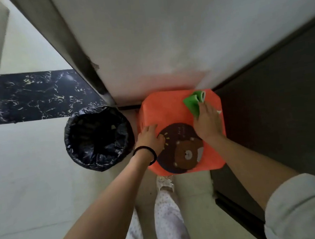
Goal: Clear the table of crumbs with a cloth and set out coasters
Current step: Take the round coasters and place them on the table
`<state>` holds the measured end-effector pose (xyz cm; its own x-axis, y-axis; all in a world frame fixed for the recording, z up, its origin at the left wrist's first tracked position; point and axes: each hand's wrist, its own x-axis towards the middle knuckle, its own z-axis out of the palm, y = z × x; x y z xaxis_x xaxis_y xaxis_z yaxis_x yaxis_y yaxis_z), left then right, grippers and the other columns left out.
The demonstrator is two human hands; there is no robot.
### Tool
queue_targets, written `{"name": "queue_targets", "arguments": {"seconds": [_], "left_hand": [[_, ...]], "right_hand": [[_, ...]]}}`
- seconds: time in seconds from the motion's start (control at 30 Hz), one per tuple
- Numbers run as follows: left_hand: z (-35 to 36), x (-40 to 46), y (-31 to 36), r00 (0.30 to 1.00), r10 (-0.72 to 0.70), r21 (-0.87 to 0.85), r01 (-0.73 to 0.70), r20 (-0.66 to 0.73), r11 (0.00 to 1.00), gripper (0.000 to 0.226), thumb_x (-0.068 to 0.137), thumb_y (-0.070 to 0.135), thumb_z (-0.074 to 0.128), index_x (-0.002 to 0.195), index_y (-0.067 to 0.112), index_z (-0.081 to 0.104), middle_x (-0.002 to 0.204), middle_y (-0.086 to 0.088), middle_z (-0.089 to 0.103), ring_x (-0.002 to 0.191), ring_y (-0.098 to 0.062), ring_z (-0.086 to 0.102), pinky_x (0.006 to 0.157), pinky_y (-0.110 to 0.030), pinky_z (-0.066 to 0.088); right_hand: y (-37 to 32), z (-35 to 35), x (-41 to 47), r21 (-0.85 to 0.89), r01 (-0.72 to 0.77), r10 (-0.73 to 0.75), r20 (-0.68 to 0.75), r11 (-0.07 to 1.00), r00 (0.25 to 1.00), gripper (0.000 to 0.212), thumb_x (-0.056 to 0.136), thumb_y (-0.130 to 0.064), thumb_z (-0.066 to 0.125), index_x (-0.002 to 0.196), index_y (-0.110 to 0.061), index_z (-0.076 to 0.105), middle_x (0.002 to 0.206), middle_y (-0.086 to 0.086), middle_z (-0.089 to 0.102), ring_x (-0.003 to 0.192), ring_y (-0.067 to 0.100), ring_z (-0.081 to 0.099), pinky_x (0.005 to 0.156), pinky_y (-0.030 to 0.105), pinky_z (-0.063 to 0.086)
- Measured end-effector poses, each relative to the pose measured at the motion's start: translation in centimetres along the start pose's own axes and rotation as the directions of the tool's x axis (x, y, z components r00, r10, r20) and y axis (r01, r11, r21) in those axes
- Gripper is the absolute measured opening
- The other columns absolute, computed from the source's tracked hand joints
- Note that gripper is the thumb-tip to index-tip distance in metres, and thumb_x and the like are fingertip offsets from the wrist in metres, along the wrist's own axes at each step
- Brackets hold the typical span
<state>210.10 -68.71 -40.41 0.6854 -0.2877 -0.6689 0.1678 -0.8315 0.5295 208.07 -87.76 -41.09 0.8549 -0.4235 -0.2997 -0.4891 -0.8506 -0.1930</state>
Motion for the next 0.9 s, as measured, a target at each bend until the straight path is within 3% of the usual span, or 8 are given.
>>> {"name": "queue_targets", "arguments": {"seconds": [0.1, 0.2, 0.37, 0.47, 0.6, 0.7, 0.8, 0.9], "left_hand": [[2.1, 0.8, 0.4, 1.0, 0.013, 0.119, -0.016, 0.024, 0.993, 0.053, 0.094, 0.025, 0.043, 0.144, 0.014, 0.027, 0.148, -0.012, 0.032, 0.133, -0.035, 0.031, 0.109, -0.039, 0.025], [3.5, 1.0, 0.8, 1.0, 0.011, 0.235, -0.009, -0.006, 0.972, 0.055, 0.093, 0.03, 0.045, 0.143, 0.015, 0.028, 0.146, -0.011, 0.033, 0.132, -0.035, 0.029, 0.109, -0.039, 0.023], [4.0, 1.1, 1.8, 0.99, -0.109, 0.161, 0.122, -0.087, 0.979, 0.051, 0.091, 0.026, 0.048, 0.138, 0.009, 0.036, 0.143, -0.013, 0.033, 0.129, -0.037, 0.029, 0.104, -0.043, 0.03], [3.8, 0.9, 2.3, 0.964, -0.237, 0.008, 0.24, -0.117, 0.971, 0.051, 0.092, 0.02, 0.047, 0.139, 0.007, 0.034, 0.143, -0.017, 0.031, 0.132, -0.038, 0.027, 0.108, -0.045, 0.028], [3.7, 0.7, 2.6, 0.927, -0.365, -0.145, 0.351, -0.085, 0.925, 0.05, 0.091, 0.021, 0.052, 0.136, 0.003, 0.037, 0.142, -0.022, 0.034, 0.133, -0.039, 0.03, 0.108, -0.046, 0.028], [3.8, 1.6, 1.3, 0.896, -0.444, -0.251, 0.432, 0.008, 0.866, 0.051, 0.083, 0.024, 0.064, 0.128, 0.006, 0.046, 0.133, -0.019, 0.048, 0.121, -0.035, 0.048, 0.101, -0.045, 0.042], [3.9, 1.4, 0.1, 0.878, -0.451, -0.386, 0.476, 0.158, 0.79, 0.024, 0.082, 0.016, 0.068, 0.1, 0.001, 0.063, 0.091, -0.014, 0.072, 0.085, -0.02, 0.069, 0.078, -0.034, 0.057], [4.4, 0.7, -0.3, 0.874, -0.449, -0.329, 0.486, 0.185, 0.81, 0.04, 0.083, 0.018, 0.068, 0.117, 0.0, 0.059, 0.119, -0.018, 0.059, 0.109, -0.031, 0.058, 0.096, -0.039, 0.048]], "right_hand": [[2.2, 2.2, 0.6, -0.096, 0.101, -0.081, 0.192, 0.99, 0.978, 0.059, 0.089, -0.025, 0.05, 0.139, -0.001, 0.031, 0.148, 0.024, 0.026, 0.138, 0.036, 0.023, 0.112, 0.046, 0.023], [3.2, 2.2, 0.6, -0.068, 0.14, -0.122, 0.212, 0.988, 0.969, 0.056, 0.092, -0.025, 0.045, 0.142, -0.006, 0.03, 0.152, 0.022, 0.017, 0.141, 0.036, 0.015, 0.114, 0.046, 0.018], [3.5, 0.7, -2.4, 0.144, 0.146, -0.128, -0.125, 0.979, 0.984, 0.042, 0.082, -0.012, 0.049, 0.124, -0.005, 0.054, 0.141, 0.024, 0.04, 0.131, 0.038, 0.037, 0.108, 0.047, 0.032], [3.2, 1.6, -5.3, 0.322, -0.114, 0.109, 0.034, 0.94, 0.993, 0.041, 0.084, -0.011, 0.054, 0.124, -0.004, 0.05, 0.129, 0.02, 0.049, 0.121, 0.037, 0.044, 0.1, 0.045, 0.038], [2.5, 3.5, -7.0, 0.478, -0.627, 0.468, 0.418, 0.615, 0.778, 0.057, 0.081, -0.017, 0.064, 0.126, 0.005, 0.04, 0.129, 0.027, 0.047, 0.12, 0.039, 0.047, 0.1, 0.043, 0.039], [2.3, 3.5, -7.0, 0.497, -0.701, 0.506, 0.485, 0.512, 0.713, 0.067, 0.08, -0.023, 0.068, 0.131, 0.003, 0.033, 0.133, 0.025, 0.045, 0.119, 0.038, 0.048, 0.096, 0.038, 0.043], [2.7, 3.5, -6.5, 0.541, -0.752, 0.516, 0.551, 0.377, 0.656, 0.068, 0.079, -0.025, 0.07, 0.13, 0.002, 0.035, 0.128, 0.019, 0.05, 0.113, 0.035, 0.054, 0.083, 0.03, 0.045], [2.7, 3.1, -6.9, 0.489, -0.765, 0.472, 0.602, 0.419, 0.644, 0.055, 0.079, -0.026, 0.069, 0.123, 0.001, 0.051, 0.121, 0.018, 0.058, 0.106, 0.034, 0.059, 0.081, 0.033, 0.05]]}}
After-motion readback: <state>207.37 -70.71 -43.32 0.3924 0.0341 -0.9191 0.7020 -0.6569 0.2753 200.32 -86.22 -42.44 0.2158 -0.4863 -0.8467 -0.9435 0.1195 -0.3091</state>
